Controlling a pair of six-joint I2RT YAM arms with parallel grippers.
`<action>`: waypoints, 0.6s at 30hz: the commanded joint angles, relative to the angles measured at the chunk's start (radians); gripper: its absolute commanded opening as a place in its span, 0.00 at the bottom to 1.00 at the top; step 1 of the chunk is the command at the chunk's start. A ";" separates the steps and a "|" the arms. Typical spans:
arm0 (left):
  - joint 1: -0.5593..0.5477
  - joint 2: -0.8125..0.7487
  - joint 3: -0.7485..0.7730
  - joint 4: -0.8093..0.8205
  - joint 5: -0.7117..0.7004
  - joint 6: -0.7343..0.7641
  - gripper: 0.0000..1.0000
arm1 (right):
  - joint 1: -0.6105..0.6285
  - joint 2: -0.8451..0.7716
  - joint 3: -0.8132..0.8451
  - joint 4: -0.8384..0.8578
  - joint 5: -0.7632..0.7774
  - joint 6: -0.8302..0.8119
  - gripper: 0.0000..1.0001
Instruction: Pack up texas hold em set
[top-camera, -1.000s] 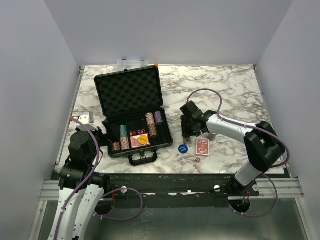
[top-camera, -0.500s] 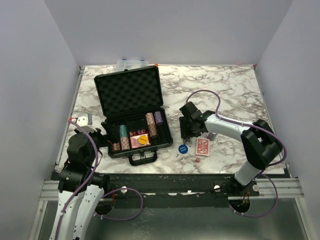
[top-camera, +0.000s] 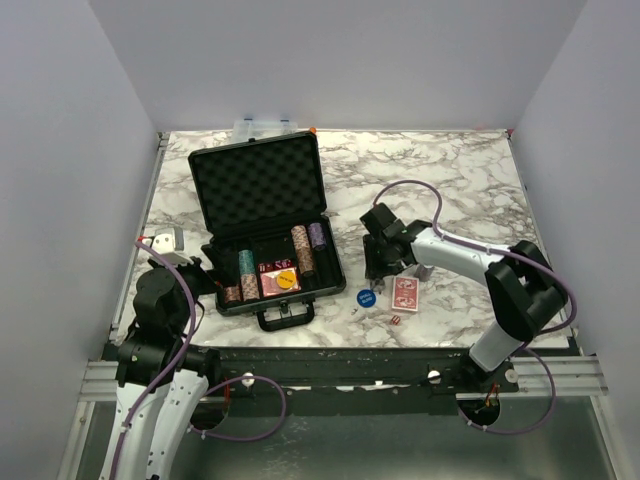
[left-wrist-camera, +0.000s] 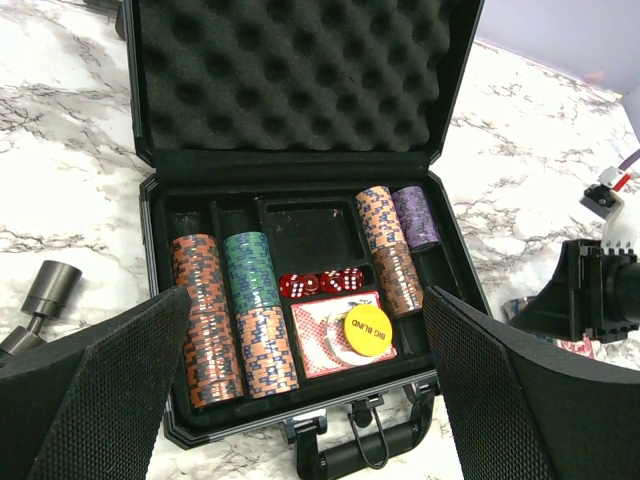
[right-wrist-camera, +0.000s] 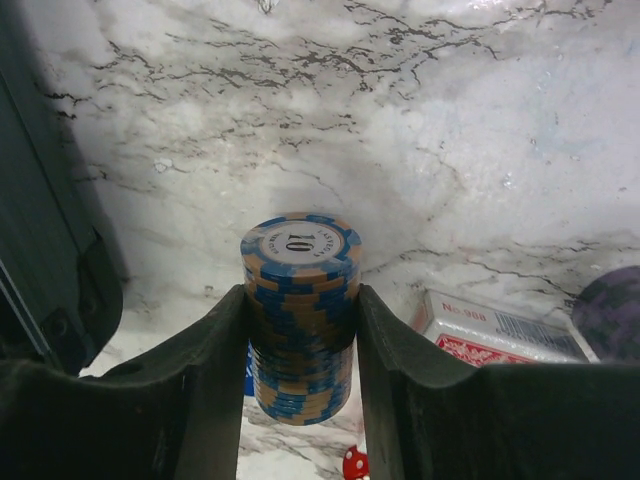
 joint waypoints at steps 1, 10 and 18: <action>-0.003 -0.009 -0.008 -0.005 -0.005 0.004 0.98 | 0.005 -0.083 0.092 -0.073 -0.008 -0.029 0.14; -0.004 -0.017 -0.009 -0.009 -0.007 0.010 0.98 | 0.020 -0.117 0.298 -0.153 -0.062 -0.052 0.11; -0.004 -0.018 -0.008 -0.014 -0.008 0.014 0.98 | 0.076 -0.051 0.441 -0.148 -0.103 -0.048 0.11</action>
